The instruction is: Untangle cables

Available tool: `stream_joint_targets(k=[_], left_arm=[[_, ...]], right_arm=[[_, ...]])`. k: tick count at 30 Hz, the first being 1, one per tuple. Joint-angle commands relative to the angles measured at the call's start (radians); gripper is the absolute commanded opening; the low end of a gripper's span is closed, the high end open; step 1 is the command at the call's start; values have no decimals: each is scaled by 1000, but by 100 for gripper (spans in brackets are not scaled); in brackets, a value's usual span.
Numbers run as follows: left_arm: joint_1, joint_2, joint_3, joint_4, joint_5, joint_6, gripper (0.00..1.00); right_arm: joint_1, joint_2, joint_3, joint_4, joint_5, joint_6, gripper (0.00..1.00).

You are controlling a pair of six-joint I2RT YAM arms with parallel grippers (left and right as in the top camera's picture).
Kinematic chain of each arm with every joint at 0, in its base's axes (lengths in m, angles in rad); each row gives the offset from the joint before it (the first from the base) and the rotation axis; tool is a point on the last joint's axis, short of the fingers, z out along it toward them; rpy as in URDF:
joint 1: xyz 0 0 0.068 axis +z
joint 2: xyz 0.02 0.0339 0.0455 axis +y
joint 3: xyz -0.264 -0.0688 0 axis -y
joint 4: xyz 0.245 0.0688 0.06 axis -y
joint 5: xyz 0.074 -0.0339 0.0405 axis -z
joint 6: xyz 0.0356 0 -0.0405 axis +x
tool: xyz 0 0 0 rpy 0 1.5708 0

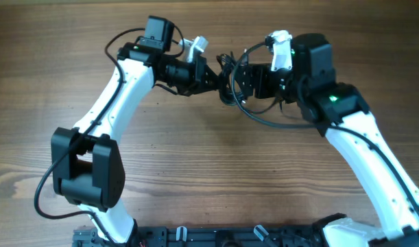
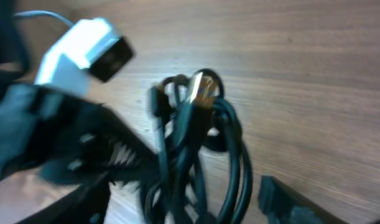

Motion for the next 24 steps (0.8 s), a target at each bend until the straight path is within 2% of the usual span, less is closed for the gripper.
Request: stream_joint_targets(k=[1, 3, 4, 6, 8, 12, 16, 18, 21, 23, 24], left_arm=[[-18, -13, 13, 11, 27, 23, 4], [-21, -13, 13, 39, 28, -18, 4], [-20, -13, 13, 71, 27, -73, 4], [-20, -13, 13, 116, 27, -126, 4], [-18, -13, 13, 155, 18, -166, 4], [19, -13, 13, 186, -71, -287, 4], [68, -13, 13, 243, -23, -338, 4], [83, -13, 13, 341, 94, -384, 4], [103, -13, 13, 643, 342, -531, 4], [109, -13, 13, 739, 409, -565, 4], [109, -13, 13, 733, 409, -557, 4]], right_arm=[[3, 45, 19, 1, 45, 1, 69], [3, 66, 19, -18, 46, 0, 58], [2, 71, 19, -48, 102, 5, 45], [-6, 71, 19, -83, 165, 20, 35], [-22, 71, 19, -131, 229, 92, 21], [-100, 71, 19, -285, 337, 188, 4], [-142, 71, 19, -364, 337, 187, 4], [-146, 71, 19, -381, 337, 183, 4], [-146, 71, 19, -386, 321, 155, 4], [-146, 71, 19, -367, 247, 89, 5], [-146, 71, 19, -354, 204, 70, 5]])
